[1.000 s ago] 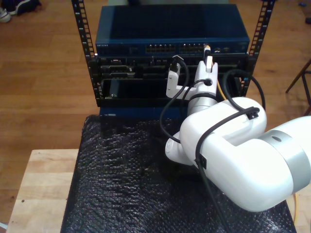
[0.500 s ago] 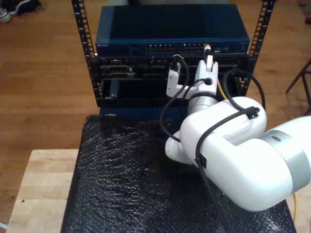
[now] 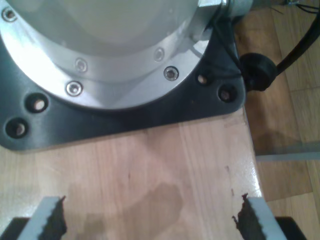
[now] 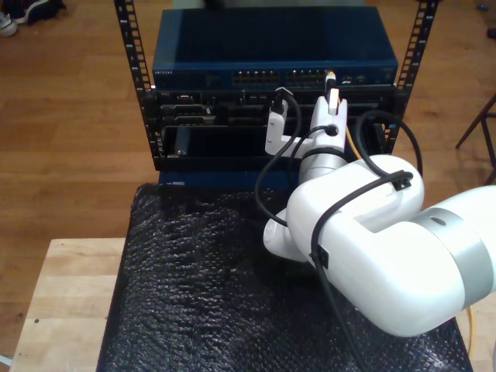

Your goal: Grab the cable and plug it in

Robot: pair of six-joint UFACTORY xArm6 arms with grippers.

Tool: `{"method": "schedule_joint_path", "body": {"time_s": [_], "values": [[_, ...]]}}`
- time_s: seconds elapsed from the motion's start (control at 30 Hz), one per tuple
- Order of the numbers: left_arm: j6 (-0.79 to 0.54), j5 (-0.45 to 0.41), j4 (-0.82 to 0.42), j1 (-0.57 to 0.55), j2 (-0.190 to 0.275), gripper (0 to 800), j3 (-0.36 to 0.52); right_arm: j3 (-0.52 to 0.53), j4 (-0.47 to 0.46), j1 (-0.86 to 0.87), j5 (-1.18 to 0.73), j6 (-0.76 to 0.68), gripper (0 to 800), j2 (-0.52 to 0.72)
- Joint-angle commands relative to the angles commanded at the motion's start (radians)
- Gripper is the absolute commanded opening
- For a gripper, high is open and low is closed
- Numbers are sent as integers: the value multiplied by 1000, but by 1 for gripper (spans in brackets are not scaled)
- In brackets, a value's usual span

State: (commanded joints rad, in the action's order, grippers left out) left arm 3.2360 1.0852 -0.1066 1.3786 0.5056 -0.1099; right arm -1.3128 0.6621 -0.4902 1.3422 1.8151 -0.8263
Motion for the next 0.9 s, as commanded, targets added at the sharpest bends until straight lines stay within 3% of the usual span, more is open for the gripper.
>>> {"method": "schedule_joint_path", "body": {"time_s": [0.9], "values": [[0,0,0,0,0,800,0,-54,-5,5,-6,0,0,-34]]}}
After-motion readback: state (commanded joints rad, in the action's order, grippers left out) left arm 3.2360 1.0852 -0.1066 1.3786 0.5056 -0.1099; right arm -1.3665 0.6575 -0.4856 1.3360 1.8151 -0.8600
